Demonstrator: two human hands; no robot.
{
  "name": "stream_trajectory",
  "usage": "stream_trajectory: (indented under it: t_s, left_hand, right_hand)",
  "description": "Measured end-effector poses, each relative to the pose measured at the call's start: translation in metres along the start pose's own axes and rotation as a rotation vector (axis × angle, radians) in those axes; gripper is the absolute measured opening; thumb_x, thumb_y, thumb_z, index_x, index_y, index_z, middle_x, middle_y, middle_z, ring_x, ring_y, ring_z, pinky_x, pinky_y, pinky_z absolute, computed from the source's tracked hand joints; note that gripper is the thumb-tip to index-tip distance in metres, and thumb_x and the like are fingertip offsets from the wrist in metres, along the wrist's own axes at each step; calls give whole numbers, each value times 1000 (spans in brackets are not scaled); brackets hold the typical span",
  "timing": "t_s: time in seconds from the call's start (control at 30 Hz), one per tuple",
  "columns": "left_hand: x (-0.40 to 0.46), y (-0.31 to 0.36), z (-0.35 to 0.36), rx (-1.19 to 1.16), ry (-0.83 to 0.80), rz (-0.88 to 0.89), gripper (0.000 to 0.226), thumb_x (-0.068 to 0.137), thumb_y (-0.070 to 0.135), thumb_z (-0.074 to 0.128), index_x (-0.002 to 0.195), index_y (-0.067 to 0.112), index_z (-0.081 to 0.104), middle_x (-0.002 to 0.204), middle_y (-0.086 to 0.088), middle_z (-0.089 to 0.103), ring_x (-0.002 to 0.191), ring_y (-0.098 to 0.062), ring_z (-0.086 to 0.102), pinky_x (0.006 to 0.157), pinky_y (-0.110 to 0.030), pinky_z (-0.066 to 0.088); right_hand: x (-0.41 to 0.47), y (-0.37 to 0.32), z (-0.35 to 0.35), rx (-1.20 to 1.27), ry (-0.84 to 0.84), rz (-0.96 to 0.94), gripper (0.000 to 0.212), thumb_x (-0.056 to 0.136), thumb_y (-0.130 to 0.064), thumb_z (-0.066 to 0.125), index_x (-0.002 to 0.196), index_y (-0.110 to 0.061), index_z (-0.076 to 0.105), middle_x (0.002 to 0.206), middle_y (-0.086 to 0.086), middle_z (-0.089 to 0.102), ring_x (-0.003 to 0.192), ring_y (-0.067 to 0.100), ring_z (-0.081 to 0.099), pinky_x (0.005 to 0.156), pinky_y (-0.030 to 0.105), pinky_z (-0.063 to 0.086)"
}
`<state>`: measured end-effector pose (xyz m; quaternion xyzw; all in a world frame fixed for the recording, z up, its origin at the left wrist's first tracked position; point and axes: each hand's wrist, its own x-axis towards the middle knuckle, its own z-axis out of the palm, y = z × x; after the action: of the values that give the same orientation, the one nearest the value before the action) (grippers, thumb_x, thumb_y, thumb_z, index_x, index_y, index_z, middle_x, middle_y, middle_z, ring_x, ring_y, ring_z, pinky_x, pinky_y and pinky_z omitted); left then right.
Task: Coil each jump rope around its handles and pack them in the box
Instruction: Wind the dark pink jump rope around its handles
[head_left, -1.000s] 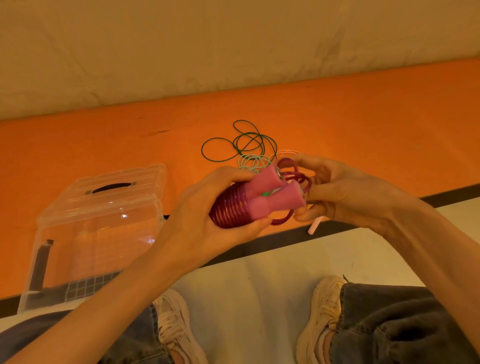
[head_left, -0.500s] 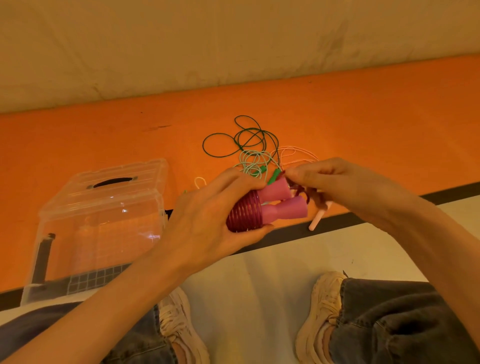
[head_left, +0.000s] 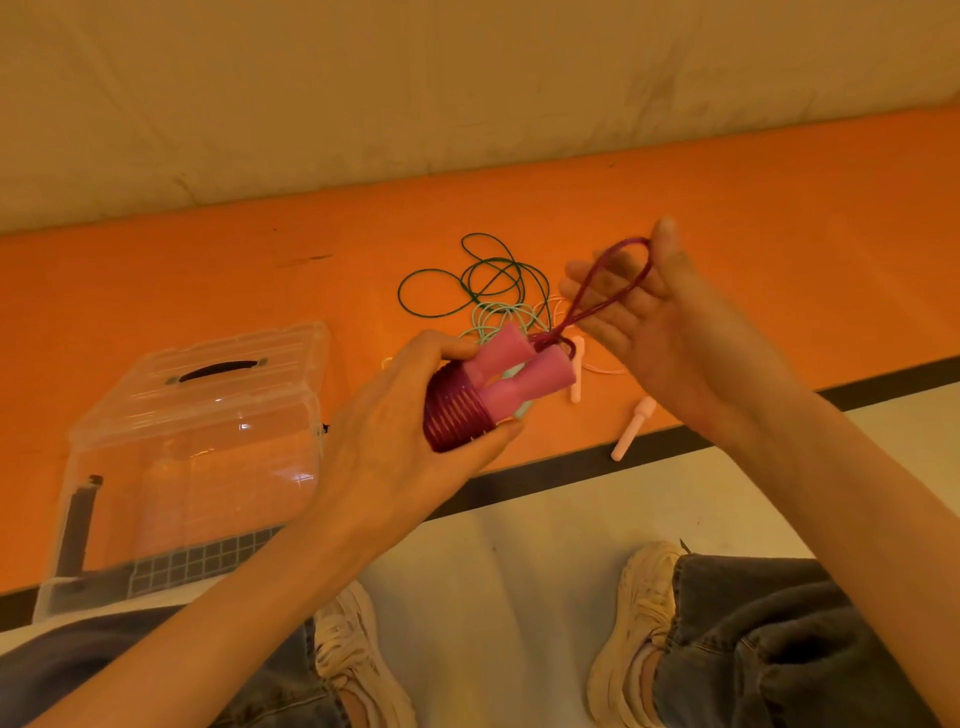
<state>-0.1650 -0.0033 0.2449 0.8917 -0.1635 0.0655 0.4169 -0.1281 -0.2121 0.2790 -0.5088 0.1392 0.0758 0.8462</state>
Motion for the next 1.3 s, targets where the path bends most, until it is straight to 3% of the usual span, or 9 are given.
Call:
stream_trajectory:
  t_s: [0.1,0.17,0.27,0.5,0.77,0.93,1.1,1.2,1.3]
  left_hand:
    - [0,-4,-3,14,17,-17,52,70,55,76,111,34,51,102,36,46,90,7,51,66,-10,40]
    - [0,-4,-1,33,26,-19,52,70,56,73,111,33,52,101,36,47,89,8,51,66,-8,39]
    - [1,-1,0,65,18,-3,54,69,58,71,112,32,52,102,44,42,91,9,49,65,-9,38]
    - [-1,-1,6,-23,-12,-74,51,67,60,69,108,41,45,105,35,48,89,-1,53,67,-36,50]
    - [-1,5,14,-204,-61,-147,48,71,43,78,105,37,45,102,21,59,92,-5,59,74,-38,51]
    - [-2,0,17,-368,-100,-227,52,69,39,83,106,32,47,101,18,61,90,-2,59,73,-16,47]
    - [4,-5,18,-458,-50,-294,60,63,45,85,110,29,51,97,6,65,81,-5,61,69,-18,48]
    - [3,-4,16,-458,-114,-283,66,63,40,87,116,29,49,106,6,63,92,-5,62,75,-16,49]
    - [-5,-2,11,-483,-265,-267,79,65,23,88,128,34,41,118,8,56,97,-8,64,79,-20,53]
  right_hand:
    - [-5,10,2,-105,-120,21,60,62,-37,74,114,-13,56,111,14,69,101,21,68,85,27,56]
    - [-6,17,4,-88,-59,23,62,64,-16,74,121,-9,50,110,18,67,93,22,69,81,27,57]
    - [-6,23,6,-75,15,51,69,64,-13,74,127,2,50,114,19,67,96,24,68,89,35,54]
    - [-4,20,9,-477,166,-292,14,88,-9,64,87,4,68,82,15,72,76,21,71,74,28,59]
    - [3,18,13,-438,327,-295,21,96,-16,55,82,-2,62,73,6,67,63,17,66,64,33,58]
    - [6,17,11,-279,209,-96,24,94,-26,58,92,-1,62,88,13,66,76,21,63,52,24,54]
    - [-2,36,18,-226,-57,209,58,74,-50,61,110,-4,64,119,20,65,103,27,64,88,38,54]
    - [-6,37,21,-167,-125,177,46,76,-42,64,107,-8,62,121,20,64,106,28,64,91,41,54]
    - [-7,32,15,-209,-105,150,36,83,-26,66,112,-5,63,112,17,68,97,24,67,78,34,59]
